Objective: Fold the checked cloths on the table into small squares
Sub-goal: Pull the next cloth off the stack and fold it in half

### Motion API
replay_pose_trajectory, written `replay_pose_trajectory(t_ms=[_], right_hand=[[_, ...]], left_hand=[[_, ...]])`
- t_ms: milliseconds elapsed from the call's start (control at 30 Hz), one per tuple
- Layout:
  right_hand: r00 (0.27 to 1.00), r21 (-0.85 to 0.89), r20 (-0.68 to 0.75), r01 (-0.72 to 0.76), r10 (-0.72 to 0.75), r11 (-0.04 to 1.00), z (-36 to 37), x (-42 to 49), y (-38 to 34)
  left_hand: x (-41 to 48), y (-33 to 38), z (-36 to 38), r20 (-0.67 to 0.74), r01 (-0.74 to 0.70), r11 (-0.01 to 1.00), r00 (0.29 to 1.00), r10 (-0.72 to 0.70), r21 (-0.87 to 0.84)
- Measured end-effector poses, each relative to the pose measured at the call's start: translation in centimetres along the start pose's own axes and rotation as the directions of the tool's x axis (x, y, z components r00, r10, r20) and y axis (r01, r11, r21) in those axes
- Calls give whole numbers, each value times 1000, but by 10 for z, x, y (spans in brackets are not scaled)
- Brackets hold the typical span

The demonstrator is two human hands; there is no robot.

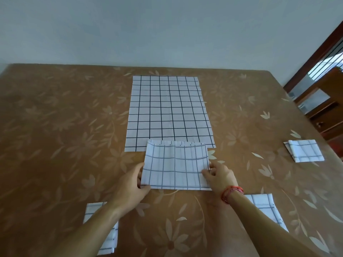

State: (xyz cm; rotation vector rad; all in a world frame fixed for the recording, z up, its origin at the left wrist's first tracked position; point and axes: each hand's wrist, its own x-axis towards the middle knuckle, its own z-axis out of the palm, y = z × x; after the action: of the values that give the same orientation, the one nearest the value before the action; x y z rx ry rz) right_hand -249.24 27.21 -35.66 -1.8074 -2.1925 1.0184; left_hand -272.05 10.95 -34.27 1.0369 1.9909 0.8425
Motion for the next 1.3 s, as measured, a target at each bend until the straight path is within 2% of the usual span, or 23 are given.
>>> replay_pose_trajectory(t_ms=[133, 400, 500, 600, 700, 800, 933, 1100, 1300], right_hand=[[999, 11, -36, -23, 24, 1000, 3, 4, 2], [991, 24, -131, -30, 33, 999, 2, 8, -3], [982, -79, -185, -48, 32, 996, -2, 1, -9], [972, -199, -222, 29, -74, 980, 3, -12, -11], [910, -304, -232, 268, -344, 914, 22, -33, -12], [828, -393, -163, 445, -537, 805, 45, -59, -15], [783, -464, -1, 550, -622, 694, 67, -88, -18], [822, -540, 122, 525, -557, 658, 80, -86, -13], [840, -555, 161, 511, -518, 657, 80, -85, -14]], left_hand=[[5, -5, 4, -54, -19, 987, 998, 28, 157], [16, -12, 12, -126, -68, 967, 987, 101, 247], [15, -16, 13, -158, -147, 922, 964, 216, 359], [4, -19, 19, -78, -328, 801, 904, 419, 500], [-16, -14, 34, 64, -452, 661, 850, 523, 599], [-30, -12, 52, 177, -503, 575, 830, 528, 646], [-34, -20, 67, 184, -479, 552, 844, 505, 683], [-29, -26, 70, 178, -440, 529, 862, 474, 726], [-36, -33, 62, 162, -370, 545, 906, 392, 752]])
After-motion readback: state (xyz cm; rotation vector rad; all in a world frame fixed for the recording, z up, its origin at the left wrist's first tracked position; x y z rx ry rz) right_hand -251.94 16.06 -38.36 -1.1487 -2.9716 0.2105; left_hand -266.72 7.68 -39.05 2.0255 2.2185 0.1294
